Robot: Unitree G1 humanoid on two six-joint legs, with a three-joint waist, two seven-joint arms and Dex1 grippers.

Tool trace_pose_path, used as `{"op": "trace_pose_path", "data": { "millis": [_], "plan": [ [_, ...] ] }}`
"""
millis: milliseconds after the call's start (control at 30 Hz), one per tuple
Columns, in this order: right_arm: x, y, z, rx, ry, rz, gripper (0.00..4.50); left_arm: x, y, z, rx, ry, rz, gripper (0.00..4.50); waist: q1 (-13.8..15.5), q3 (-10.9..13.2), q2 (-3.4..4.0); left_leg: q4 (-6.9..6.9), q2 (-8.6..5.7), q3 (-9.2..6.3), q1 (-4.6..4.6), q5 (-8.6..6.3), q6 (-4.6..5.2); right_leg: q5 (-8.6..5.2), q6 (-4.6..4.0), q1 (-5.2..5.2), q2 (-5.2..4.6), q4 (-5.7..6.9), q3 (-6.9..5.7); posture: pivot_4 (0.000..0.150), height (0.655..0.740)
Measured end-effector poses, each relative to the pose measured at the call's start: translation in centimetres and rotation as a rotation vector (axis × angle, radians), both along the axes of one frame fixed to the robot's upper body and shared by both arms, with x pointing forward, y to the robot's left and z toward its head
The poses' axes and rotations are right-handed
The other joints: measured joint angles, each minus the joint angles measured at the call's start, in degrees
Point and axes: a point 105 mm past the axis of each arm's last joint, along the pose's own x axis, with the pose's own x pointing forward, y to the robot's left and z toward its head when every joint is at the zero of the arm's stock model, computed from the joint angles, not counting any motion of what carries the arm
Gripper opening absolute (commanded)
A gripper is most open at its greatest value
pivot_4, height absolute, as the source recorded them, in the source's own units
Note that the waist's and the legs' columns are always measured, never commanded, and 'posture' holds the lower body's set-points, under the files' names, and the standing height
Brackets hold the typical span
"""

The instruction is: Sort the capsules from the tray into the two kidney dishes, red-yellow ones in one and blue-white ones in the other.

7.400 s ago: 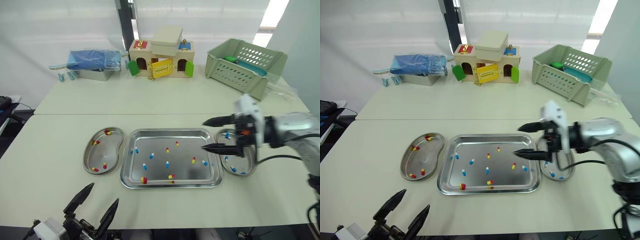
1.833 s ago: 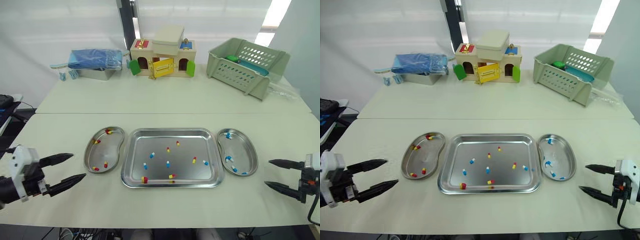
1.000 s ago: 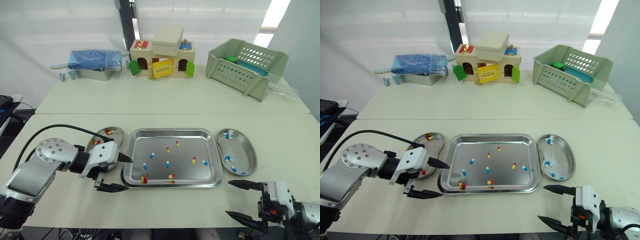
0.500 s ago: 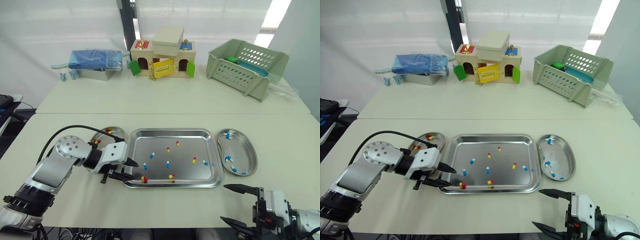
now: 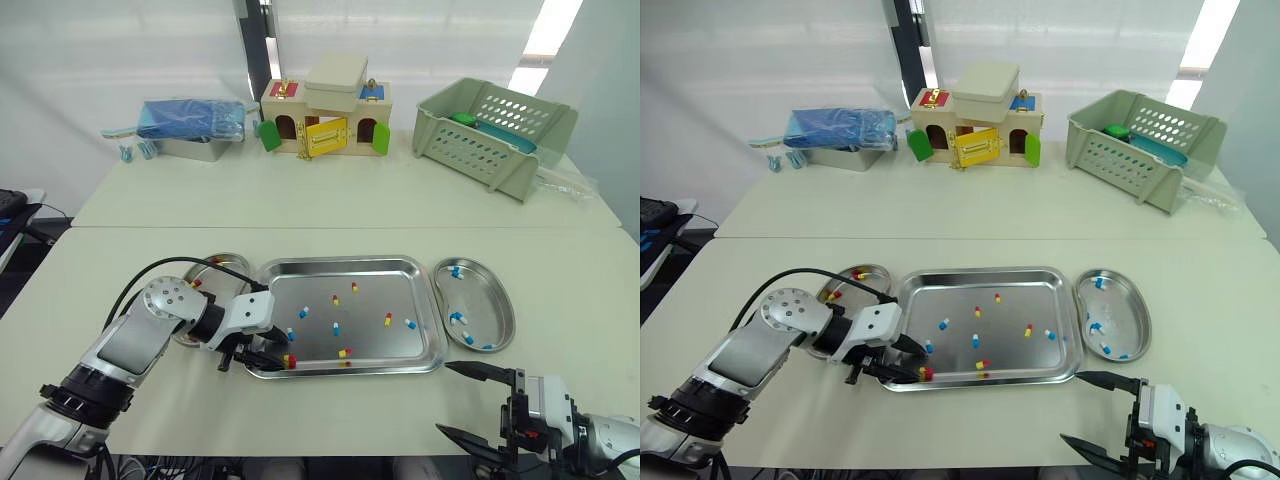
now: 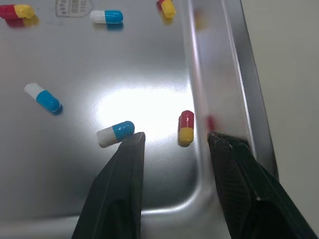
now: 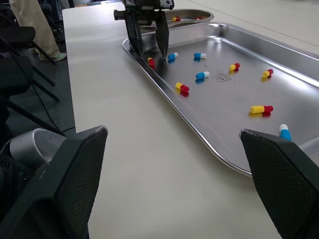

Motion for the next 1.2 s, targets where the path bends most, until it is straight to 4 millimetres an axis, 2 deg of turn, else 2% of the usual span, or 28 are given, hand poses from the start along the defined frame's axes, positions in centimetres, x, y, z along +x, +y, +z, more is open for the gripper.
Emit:
{"op": "trace_pose_path", "data": {
  "millis": [433, 533, 700, 1200],
  "plan": [
    [0.2, 0.0, 0.1, 0.004, -0.006, -0.022, 4.5, 0.5, -1.2, -0.2, -0.013, -0.034, -0.02, 2.01, 0.08, -0.03, 0.02, 0.01, 0.0, 0.01, 0.12, 0.0, 0.0, 0.0, 0.0, 0.12, 0.0, 0.01, 0.01, 0.15, 0.74],
    [0.2, 0.0, 0.1, 0.005, -0.003, -0.027, 4.5, 0.6, -1.2, -0.2, -0.011, -0.037, -0.02, 1.49, 0.08, -0.03, 0.02, 0.01, 0.0, 0.0, 0.13, 0.0, 0.0, 0.0, 0.0, 0.12, 0.0, 0.01, 0.01, 0.15, 0.74],
    [0.3, -0.1, 0.1, 0.005, 0.003, -0.036, 4.5, 0.6, -1.2, -0.2, 0.001, -0.066, -0.041, 0.01, 0.08, -0.04, 0.02, 0.0, 0.0, 0.0, 0.14, 0.0, 0.0, 0.0, 0.0, 0.12, 0.0, 0.01, 0.01, 0.15, 0.74],
    [0.4, -0.1, 0.0, 0.009, 0.017, -0.045, 4.5, 0.4, -1.2, -0.2, 0.022, -0.094, -0.077, 0.01, 0.06, -0.05, 0.04, 0.0, 0.0, 0.01, 0.15, 0.0, 0.0, 0.0, 0.0, 0.13, 0.0, 0.02, 0.02, 0.15, 0.74]
  ]
}}
